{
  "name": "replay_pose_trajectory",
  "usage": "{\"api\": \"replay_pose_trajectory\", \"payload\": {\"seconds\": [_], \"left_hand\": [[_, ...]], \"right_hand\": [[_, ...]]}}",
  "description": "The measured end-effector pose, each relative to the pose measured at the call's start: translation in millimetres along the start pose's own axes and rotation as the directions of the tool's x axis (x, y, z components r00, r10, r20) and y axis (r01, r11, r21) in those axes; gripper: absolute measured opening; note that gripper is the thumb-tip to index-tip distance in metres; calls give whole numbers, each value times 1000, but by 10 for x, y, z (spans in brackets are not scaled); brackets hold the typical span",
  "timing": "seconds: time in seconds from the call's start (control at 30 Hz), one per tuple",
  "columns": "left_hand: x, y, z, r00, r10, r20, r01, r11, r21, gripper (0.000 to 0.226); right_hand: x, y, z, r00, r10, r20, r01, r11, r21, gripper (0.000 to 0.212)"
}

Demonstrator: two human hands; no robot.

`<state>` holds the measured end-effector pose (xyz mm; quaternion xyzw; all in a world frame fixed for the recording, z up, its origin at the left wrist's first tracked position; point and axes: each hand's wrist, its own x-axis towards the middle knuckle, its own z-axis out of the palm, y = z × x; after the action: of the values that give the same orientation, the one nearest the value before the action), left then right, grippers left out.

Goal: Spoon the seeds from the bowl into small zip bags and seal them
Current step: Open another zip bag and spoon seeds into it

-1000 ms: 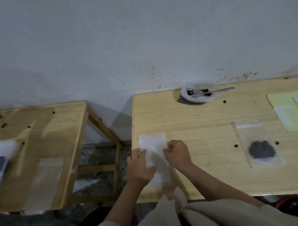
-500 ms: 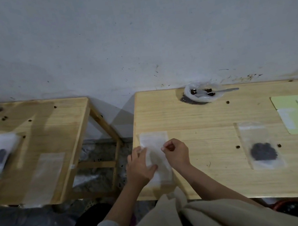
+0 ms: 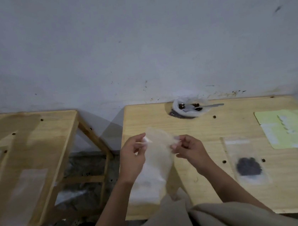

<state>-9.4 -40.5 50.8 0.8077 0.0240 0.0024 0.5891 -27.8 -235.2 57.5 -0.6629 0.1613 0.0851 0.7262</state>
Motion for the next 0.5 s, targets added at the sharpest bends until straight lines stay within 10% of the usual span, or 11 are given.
{"api": "replay_pose_trajectory", "payload": {"seconds": [0.5], "left_hand": [[431,523,1046,956,252,149,-254,967,-2,31]], "right_hand": [[170,-553,-1023,995,-95,7,93,940,-329,16]]}}
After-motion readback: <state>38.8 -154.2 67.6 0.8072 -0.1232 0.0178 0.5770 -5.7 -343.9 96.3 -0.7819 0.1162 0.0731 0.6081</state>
